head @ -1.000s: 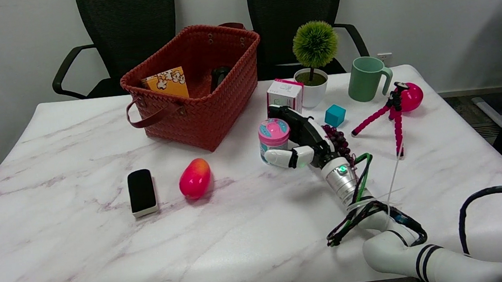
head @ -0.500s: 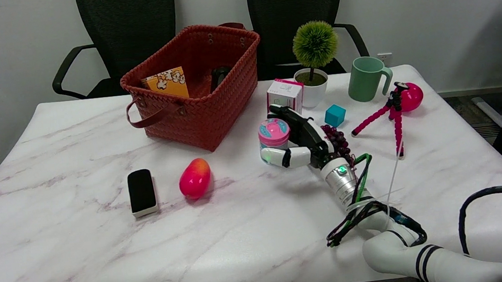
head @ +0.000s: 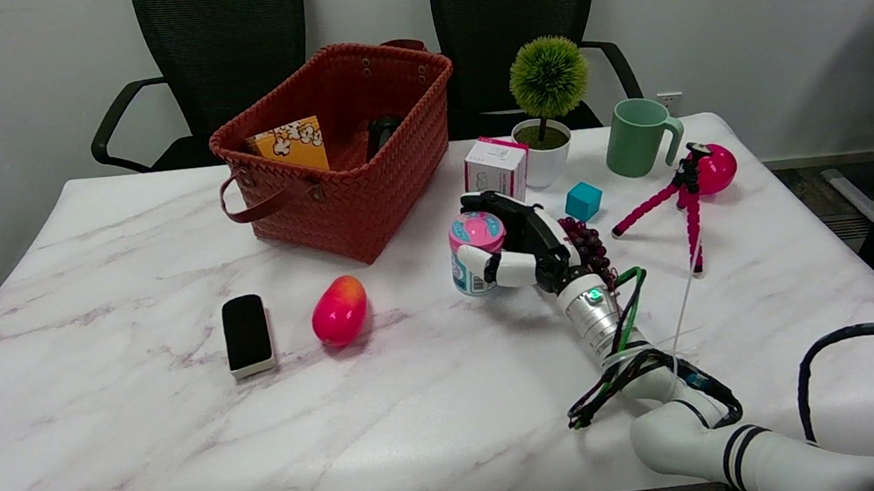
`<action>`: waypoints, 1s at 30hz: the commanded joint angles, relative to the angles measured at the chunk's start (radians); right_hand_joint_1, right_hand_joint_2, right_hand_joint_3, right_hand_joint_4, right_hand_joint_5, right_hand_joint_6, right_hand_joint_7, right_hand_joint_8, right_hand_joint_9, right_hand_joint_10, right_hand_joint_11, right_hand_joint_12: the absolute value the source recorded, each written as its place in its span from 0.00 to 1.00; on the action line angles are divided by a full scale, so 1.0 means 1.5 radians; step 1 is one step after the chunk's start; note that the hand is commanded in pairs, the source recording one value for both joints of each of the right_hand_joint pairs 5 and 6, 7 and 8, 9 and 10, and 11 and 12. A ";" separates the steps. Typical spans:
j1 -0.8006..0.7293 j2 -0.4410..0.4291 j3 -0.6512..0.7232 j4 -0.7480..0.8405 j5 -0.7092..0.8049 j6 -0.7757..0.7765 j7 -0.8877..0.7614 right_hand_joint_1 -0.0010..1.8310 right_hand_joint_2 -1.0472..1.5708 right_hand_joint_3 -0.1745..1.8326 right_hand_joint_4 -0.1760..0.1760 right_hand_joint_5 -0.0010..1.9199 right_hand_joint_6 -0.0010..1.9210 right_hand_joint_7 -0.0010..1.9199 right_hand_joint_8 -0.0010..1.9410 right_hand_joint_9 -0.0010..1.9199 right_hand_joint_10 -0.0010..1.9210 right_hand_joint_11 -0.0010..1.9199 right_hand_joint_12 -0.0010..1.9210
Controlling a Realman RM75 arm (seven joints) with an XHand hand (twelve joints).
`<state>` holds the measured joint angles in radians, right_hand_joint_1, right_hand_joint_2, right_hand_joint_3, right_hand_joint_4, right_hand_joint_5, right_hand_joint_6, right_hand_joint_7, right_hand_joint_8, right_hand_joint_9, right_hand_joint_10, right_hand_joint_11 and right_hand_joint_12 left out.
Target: Pick up the pink gum jar.
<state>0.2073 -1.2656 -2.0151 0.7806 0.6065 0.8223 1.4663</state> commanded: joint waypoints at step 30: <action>0.026 0.021 0.009 0.143 -0.007 -0.007 -0.006 0.74 0.80 0.44 0.50 0.37 0.37 0.44 0.44 0.50 0.50 0.45 0.45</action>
<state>0.2154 -1.2602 -2.0042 0.8770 0.6077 0.8242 1.4614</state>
